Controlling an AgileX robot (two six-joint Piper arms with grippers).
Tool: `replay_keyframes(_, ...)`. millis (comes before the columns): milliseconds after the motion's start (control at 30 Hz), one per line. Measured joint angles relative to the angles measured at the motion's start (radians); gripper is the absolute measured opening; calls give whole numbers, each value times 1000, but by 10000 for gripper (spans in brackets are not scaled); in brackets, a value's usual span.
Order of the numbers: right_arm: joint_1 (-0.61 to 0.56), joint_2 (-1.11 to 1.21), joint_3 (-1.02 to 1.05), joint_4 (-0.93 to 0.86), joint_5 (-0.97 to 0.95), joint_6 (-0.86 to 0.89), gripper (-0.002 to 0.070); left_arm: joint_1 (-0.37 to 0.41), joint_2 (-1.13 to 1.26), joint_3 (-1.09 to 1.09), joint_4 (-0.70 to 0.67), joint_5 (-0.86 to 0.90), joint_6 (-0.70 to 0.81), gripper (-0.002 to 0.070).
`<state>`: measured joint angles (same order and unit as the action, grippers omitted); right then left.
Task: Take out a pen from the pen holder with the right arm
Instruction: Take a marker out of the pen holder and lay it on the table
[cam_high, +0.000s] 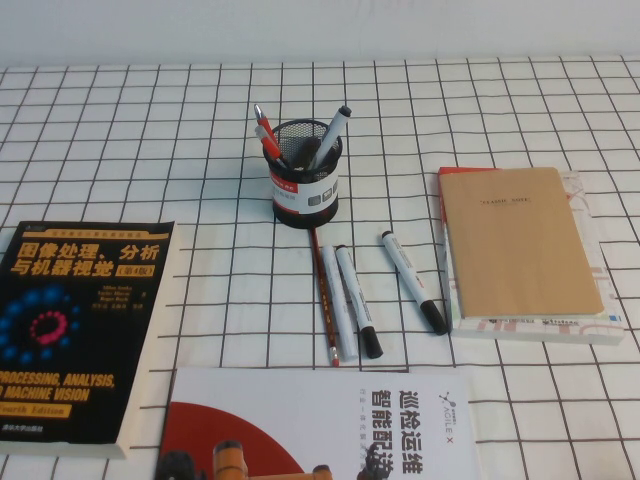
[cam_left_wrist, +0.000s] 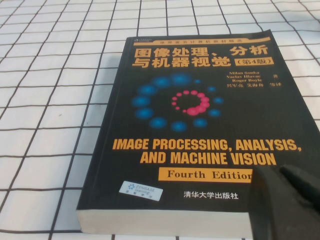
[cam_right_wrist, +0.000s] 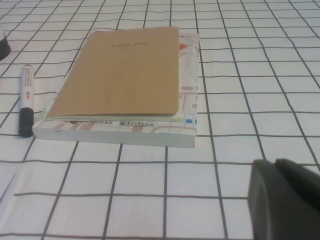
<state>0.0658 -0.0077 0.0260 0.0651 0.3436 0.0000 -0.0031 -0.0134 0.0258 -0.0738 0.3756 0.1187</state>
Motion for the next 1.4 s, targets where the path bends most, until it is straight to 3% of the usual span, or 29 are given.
replay_keyframes(300, 0, 0, 0, 174, -70, 0, -16, 0, 0, 0, 0, 0, 0, -5)
replay_keyframes(633, 0, 0, 0, 601, -273, 0, -16, 0, 0, 0, 0, 0, 0, -5)
replay_keyframes(800, 0, 0, 0, 628, -312, 0, -16, 0, 0, 0, 0, 0, 0, -4)
replay_keyframes(1033, 0, 35, -88, 580, -180, 0, -16, 0, 0, 0, 0, 0, 0, -4)
replay_keyframes(1400, 0, 536, -424, 507, 83, -87, -16, 0, 0, 0, 0, 0, 0, -4)
